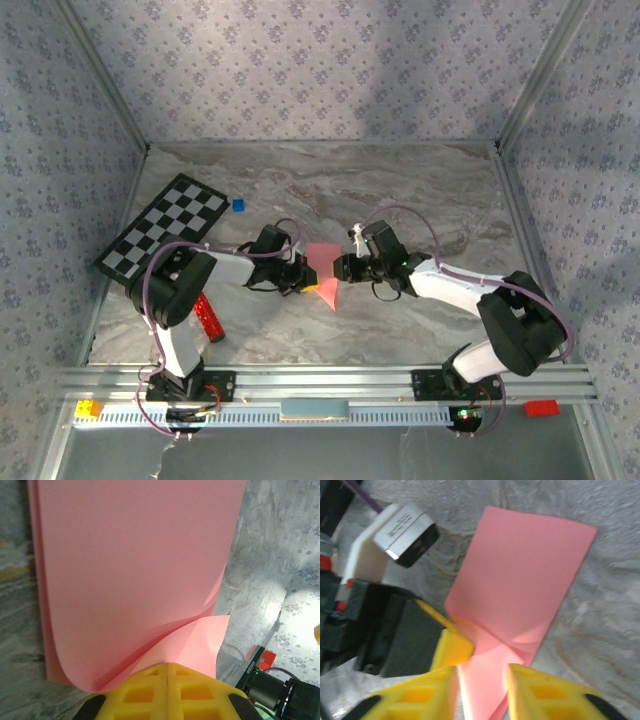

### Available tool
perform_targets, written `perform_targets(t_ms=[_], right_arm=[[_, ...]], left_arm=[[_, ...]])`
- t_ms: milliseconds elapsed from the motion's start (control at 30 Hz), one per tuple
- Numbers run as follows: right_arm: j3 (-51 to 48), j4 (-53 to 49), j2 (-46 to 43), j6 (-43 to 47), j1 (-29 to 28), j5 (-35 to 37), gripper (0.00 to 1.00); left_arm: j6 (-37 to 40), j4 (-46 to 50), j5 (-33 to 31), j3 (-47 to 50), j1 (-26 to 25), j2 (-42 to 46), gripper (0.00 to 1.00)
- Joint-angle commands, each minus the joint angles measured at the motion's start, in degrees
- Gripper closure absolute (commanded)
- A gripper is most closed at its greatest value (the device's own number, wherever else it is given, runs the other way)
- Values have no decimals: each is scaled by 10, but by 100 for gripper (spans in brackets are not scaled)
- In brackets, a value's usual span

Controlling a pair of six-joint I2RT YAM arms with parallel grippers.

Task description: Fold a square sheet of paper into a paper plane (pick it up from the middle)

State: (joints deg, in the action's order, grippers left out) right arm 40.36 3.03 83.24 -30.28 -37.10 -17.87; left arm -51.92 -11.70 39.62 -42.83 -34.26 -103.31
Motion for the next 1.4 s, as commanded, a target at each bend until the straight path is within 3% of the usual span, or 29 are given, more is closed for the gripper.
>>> perform_targets(t_ms=[0, 100, 300, 700, 1367], right_arm=[[-7, 7, 3, -19, -19, -62, 78], [3, 0, 21, -13, -44, -69, 86], [39, -17, 80, 3, -79, -76, 92], [73, -54, 145, 11, -89, -38, 91], [10, -36, 112, -8, -79, -24, 89]], left_arm=[[8, 35, -16, -1, -7, -23, 100], [8, 35, -16, -4, -7, -25, 100], [11, 40, -15, -7, -7, -29, 100], [16, 47, -14, -11, -8, -33, 100], [32, 72, -22, -22, -7, -37, 100]])
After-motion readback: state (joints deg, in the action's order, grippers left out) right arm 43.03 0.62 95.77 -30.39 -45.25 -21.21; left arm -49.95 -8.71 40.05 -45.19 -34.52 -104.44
